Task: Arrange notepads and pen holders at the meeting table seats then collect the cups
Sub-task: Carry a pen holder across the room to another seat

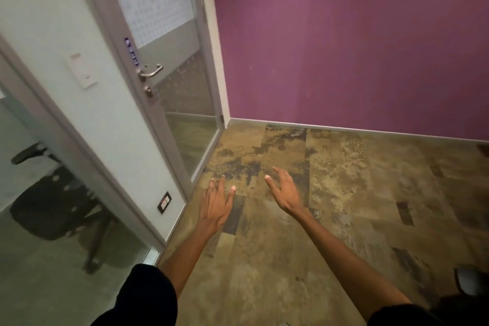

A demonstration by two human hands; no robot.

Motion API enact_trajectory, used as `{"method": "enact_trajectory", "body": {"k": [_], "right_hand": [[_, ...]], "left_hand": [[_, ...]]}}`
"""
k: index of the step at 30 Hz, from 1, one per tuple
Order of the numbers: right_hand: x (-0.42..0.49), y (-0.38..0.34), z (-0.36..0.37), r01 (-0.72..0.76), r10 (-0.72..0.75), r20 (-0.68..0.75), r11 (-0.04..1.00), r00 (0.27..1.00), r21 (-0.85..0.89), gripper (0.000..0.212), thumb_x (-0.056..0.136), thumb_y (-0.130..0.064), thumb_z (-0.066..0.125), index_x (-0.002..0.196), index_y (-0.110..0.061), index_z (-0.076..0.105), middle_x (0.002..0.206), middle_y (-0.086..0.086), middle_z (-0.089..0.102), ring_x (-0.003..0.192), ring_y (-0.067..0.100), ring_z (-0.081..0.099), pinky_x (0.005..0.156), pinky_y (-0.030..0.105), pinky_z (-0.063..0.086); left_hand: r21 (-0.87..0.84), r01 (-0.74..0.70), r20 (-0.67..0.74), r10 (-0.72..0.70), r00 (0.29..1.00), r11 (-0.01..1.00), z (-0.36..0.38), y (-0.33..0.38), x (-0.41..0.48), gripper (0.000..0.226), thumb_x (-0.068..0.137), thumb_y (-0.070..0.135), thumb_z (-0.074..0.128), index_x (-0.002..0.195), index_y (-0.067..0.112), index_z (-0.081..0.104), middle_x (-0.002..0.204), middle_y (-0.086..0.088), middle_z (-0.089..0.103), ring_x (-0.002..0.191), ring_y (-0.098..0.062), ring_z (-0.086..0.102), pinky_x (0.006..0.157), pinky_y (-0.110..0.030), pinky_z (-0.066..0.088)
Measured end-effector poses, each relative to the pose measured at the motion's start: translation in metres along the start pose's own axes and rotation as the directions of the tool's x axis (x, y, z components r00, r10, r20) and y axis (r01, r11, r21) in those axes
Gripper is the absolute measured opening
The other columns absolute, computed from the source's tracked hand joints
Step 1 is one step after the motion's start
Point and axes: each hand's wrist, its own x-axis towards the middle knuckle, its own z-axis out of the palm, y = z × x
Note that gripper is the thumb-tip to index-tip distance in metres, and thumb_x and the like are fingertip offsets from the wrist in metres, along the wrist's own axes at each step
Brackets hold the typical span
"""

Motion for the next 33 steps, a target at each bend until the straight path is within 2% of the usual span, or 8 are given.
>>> {"method": "enact_trajectory", "body": {"k": [3,6,10,16,21,24,27,33], "right_hand": [[0.044,0.012,-0.026,-0.029,0.029,-0.045,1.0,0.999,0.009,0.062,0.1,-0.052,0.038,0.15,-0.016,0.034,0.156,0.007,0.035,0.145,0.022,0.03,0.118,0.043,0.028],[0.071,0.034,-0.049,-0.081,0.083,-0.088,0.996,0.993,0.023,0.061,0.099,-0.053,0.039,0.149,-0.017,0.036,0.155,0.006,0.037,0.143,0.022,0.033,0.117,0.042,0.03],[0.102,0.072,-0.083,-0.168,0.172,-0.132,0.985,0.976,0.039,0.059,0.1,-0.052,0.04,0.148,-0.018,0.037,0.154,0.004,0.038,0.143,0.02,0.035,0.118,0.038,0.029],[0.162,0.139,-0.141,-0.302,0.303,-0.226,0.952,0.926,0.04,0.059,0.1,-0.048,0.042,0.147,-0.014,0.038,0.153,0.007,0.039,0.143,0.021,0.033,0.119,0.036,0.025],[0.227,0.186,-0.202,-0.357,0.348,-0.315,0.933,0.883,0.03,0.058,0.1,-0.049,0.041,0.146,-0.013,0.039,0.151,0.008,0.04,0.142,0.023,0.035,0.118,0.039,0.028],[0.259,0.209,-0.245,-0.378,0.365,-0.37,0.925,0.854,0.039,0.058,0.1,-0.049,0.04,0.146,-0.014,0.039,0.151,0.007,0.041,0.141,0.022,0.036,0.117,0.039,0.029],[0.288,0.231,-0.28,-0.4,0.395,-0.46,0.912,0.795,0.092,0.057,0.101,-0.048,0.041,0.146,-0.013,0.04,0.151,0.007,0.04,0.141,0.021,0.035,0.116,0.035,0.027],[0.31,0.275,-0.315,-0.458,0.504,-0.511,0.86,0.697,0.224,0.059,0.1,-0.05,0.04,0.147,-0.015,0.038,0.152,0.005,0.039,0.141,0.019,0.035,0.115,0.034,0.026]], "left_hand": [[-0.004,-0.025,0.021,0.025,0.999,1.0,0.007,0.029,0.057,0.067,0.101,0.055,0.022,0.154,0.015,0.02,0.158,-0.016,0.028,0.148,-0.029,0.023,0.121,-0.045,0.022],[0.027,-0.098,0.069,0.096,0.993,0.995,0.028,0.056,0.099,0.069,0.1,0.056,0.022,0.155,0.015,0.016,0.161,-0.012,0.02,0.151,-0.024,0.015,0.123,-0.045,0.016],[0.074,-0.175,0.126,0.165,0.978,0.982,0.062,0.102,0.154,0.072,0.099,0.059,0.025,0.155,0.013,0.021,0.162,-0.007,0.019,0.152,-0.02,0.003,0.123,-0.047,0.01],[0.007,-0.306,0.223,0.297,0.928,0.952,0.122,0.183,0.236,0.074,0.098,0.06,0.025,0.156,0.015,0.016,0.164,-0.006,0.011,0.153,-0.019,0.0,0.124,-0.047,0.007],[-0.048,-0.388,0.259,0.387,0.885,0.92,0.16,0.254,0.333,0.075,0.097,0.062,0.025,0.156,0.015,0.014,0.164,-0.006,0.01,0.153,-0.019,0.002,0.123,-0.049,0.009],[-0.081,-0.424,0.274,0.429,0.86,0.902,0.171,0.298,0.388,0.076,0.097,0.062,0.025,0.156,0.015,0.014,0.164,-0.005,0.009,0.152,-0.018,0.001,0.123,-0.049,0.009],[-0.084,-0.497,0.263,0.5,0.825,0.864,0.182,0.345,0.436,0.076,0.097,0.062,0.025,0.156,0.014,0.014,0.164,-0.006,0.01,0.152,-0.019,0.002,0.123,-0.049,0.01],[-0.112,-0.579,0.334,0.579,0.743,0.807,0.218,0.428,0.473,0.079,0.097,0.063,0.022,0.157,0.014,0.007,0.164,-0.007,0.007,0.153,-0.019,0.001,0.123,-0.05,0.01]]}}
